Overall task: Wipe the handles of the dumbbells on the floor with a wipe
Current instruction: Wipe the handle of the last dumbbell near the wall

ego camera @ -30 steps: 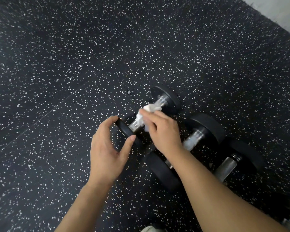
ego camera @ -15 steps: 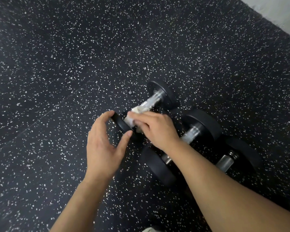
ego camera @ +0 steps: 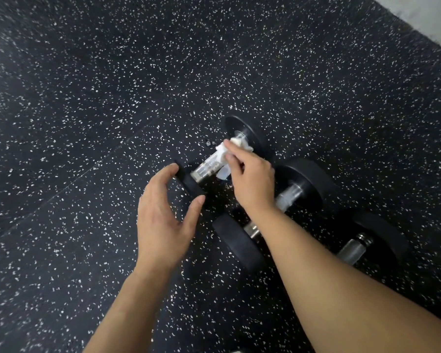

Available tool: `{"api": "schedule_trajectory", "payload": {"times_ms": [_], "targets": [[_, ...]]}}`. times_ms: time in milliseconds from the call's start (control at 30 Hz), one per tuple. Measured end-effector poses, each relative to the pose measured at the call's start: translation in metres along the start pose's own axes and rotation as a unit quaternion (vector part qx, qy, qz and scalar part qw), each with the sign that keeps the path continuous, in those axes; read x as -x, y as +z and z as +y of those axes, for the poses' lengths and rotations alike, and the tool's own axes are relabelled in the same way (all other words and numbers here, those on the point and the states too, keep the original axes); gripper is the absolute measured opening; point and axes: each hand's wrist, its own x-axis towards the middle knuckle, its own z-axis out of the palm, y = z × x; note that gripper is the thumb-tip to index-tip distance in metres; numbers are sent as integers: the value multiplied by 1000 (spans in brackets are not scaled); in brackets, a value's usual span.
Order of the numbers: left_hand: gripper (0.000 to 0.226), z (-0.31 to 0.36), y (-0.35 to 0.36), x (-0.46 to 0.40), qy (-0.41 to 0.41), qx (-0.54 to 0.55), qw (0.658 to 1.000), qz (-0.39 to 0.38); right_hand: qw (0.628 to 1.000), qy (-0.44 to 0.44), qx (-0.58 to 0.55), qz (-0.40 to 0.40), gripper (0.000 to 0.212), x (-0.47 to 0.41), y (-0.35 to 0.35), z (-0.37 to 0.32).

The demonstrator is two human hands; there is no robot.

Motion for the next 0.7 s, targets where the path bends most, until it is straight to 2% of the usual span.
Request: {"api": "schedule_trajectory", "payload": {"times_ms": [100, 133, 200, 300, 333, 433, 500, 533, 633, 700], "targets": [[66, -2, 0, -3, 8, -1, 1000, 8, 983, -142, 36, -109, 34, 6, 10, -6], [67, -3, 0, -5, 9, 0, 1000, 8, 975, -165, 47, -140, 36, 8, 13, -5], [67, -3, -1, -7, 9, 2, 1000, 9, 983, -134, 25, -119, 36, 5, 16, -4], [66, -2, -5, -10, -1, 2, 1000, 7, 1000, -12, -15, 5, 36, -2, 16, -1], [66, -2, -6, -11, -4, 2, 1000, 6, 1000, -7, -5, 16, 38, -1, 16, -2], [67, -6, -7, -15, 6, 2, 1000, 5, 990, -116, 16, -76, 41, 5, 18, -5], [68, -9, -7, -19, 11, 1, 1000, 6, 980, -154, 33, -118, 40, 1, 17, -4], [68, -10, -7, -21, 10, 2, 1000, 6, 984, -140, 32, -108, 38, -7, 16, -4], [66, -10, -7, -28, -2, -1, 1000, 11, 999, -22, 7, -30, 34, -25, 17, -9], [66, -12, -7, -34, -5, -1, 1000, 15, 998, -47, 21, -37, 33, -25, 22, -15]]}}
